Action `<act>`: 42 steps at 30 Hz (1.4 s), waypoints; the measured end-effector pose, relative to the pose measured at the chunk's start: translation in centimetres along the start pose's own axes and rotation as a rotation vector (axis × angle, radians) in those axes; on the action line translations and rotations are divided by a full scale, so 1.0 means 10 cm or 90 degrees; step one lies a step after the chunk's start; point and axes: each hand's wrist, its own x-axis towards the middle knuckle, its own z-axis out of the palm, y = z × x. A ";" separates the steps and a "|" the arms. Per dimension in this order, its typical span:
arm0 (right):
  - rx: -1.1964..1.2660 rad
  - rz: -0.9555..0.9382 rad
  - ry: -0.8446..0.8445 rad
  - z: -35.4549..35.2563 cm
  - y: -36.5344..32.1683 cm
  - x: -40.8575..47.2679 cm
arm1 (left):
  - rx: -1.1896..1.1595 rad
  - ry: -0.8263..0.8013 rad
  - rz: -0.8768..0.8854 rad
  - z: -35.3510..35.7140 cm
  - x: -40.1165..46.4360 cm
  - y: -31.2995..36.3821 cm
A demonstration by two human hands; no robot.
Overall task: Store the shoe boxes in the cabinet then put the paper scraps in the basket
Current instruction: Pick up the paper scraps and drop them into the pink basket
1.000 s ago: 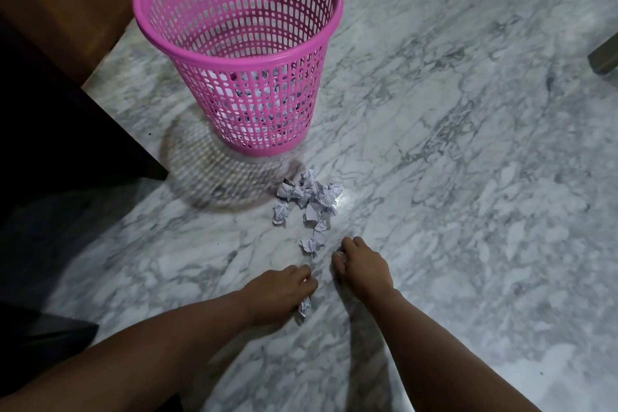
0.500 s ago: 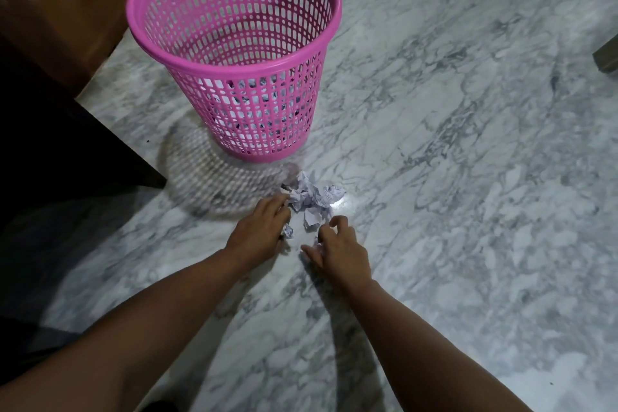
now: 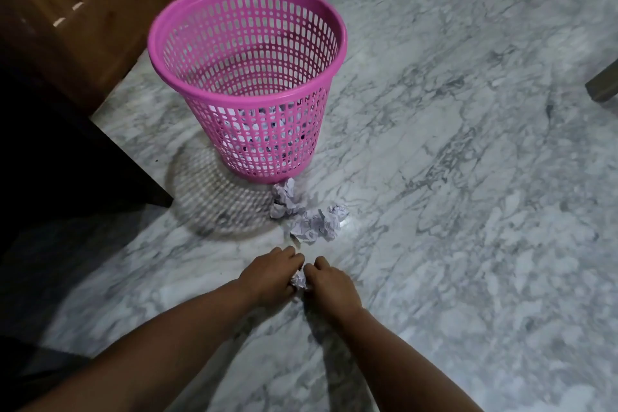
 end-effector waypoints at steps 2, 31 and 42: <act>0.059 0.029 0.012 -0.04 0.02 -0.01 | -0.036 0.022 -0.026 -0.03 -0.07 -0.01; 0.411 -0.050 0.220 -3.97 -0.91 1.89 | -0.102 0.289 -0.321 -3.90 0.93 -0.78; 0.620 -0.095 0.167 -3.77 -0.62 1.81 | -0.135 0.473 -0.208 -3.34 0.70 -0.39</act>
